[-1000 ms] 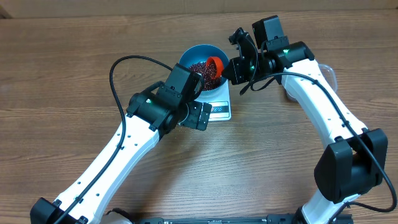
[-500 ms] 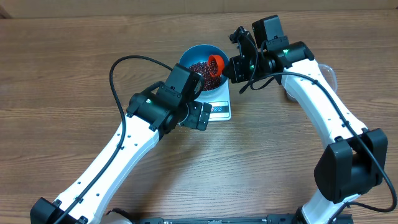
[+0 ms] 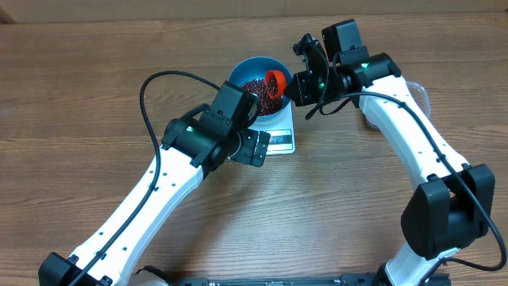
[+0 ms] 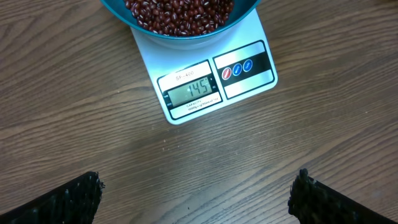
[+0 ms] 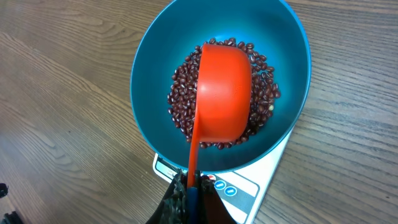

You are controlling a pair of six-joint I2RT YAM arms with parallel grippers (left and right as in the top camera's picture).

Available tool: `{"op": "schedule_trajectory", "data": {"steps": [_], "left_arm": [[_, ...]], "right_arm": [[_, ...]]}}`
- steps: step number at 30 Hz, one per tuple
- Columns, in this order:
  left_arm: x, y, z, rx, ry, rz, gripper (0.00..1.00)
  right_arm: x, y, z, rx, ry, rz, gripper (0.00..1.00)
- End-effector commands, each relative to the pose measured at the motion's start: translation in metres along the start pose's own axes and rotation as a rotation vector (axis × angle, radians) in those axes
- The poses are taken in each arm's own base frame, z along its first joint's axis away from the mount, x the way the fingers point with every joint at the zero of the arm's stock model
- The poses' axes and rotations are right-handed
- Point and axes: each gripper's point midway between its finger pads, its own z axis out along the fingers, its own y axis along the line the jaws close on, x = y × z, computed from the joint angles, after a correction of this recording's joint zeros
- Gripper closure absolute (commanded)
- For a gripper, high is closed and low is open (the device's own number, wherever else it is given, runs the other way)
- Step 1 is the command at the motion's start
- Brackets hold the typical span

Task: Scoop item into bowl and weigh 150g on scale
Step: 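Tip the scoop slowly with the right gripper, trickling beans into the bowl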

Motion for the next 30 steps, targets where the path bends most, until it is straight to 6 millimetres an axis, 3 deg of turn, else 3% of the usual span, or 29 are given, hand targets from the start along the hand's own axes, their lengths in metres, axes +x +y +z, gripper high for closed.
{"op": "schedule_trajectory", "data": {"steps": [1,9,13,17,30], "left_arm": [[0.000,0.002,-0.001,-0.009,-0.007,0.014,0.01],[0.000,0.002,-0.001,-0.009,-0.007,0.014,0.01],[0.000,0.002,-0.001,-0.009,-0.007,0.014,0.00],[0.000,0.002,-0.001,-0.009,-0.007,0.014,0.01],[0.000,0.002,-0.001,-0.009,-0.007,0.014,0.00]], "right_arm": [[-0.017,0.010,-0.018,-0.003,-0.061,-0.026,0.96],[-0.017,0.010,-0.018,-0.005,-0.060,-0.027,0.96],[-0.008,0.030,-0.017,-0.094,-0.029,-0.180,0.96],[-0.015,0.016,-0.016,-0.013,-0.052,-0.075,0.97],[-0.014,0.016,-0.016,-0.014,-0.050,-0.070,0.97]]}}
